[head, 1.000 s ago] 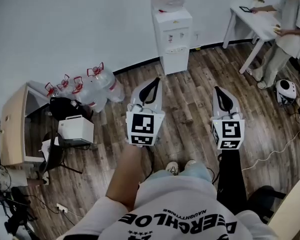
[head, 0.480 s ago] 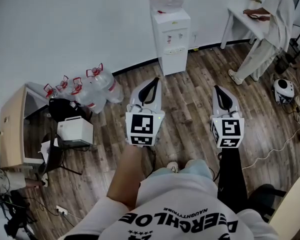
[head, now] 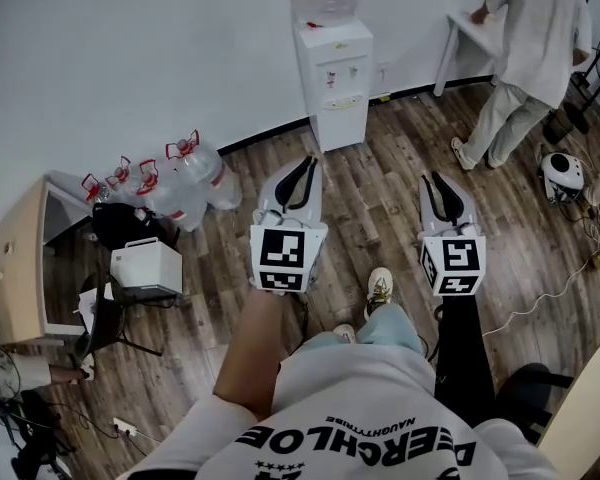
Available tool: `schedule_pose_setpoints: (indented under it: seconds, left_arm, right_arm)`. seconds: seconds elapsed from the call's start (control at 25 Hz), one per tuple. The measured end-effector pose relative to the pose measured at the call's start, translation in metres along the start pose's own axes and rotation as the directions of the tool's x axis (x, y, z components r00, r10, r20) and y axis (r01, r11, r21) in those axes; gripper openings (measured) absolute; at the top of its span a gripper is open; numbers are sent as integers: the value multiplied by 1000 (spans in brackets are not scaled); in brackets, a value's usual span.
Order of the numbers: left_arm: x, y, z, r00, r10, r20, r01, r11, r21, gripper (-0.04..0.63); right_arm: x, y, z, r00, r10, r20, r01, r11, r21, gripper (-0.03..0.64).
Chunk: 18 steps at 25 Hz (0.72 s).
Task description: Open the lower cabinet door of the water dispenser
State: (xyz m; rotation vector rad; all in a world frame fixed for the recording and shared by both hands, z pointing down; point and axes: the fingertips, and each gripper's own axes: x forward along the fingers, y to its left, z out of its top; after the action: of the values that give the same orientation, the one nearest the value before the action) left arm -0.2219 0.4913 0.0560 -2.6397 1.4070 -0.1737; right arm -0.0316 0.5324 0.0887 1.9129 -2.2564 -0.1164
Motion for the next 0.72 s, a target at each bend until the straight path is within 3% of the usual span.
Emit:
schedule_pose_setpoints:
  seconds: [0.44, 0.72]
  left_arm:
    - [54, -3, -16, 999, -35, -4, 35, 999, -1, 60]
    - [97, -7, -7, 998, -55, 36, 55, 998, 4, 69]
  right_arm:
    - [39, -34, -12, 1000, -3, 3, 3, 1000, 24, 69]
    - [71, -60, -18, 1000, -3, 14, 2, 999, 42, 69]
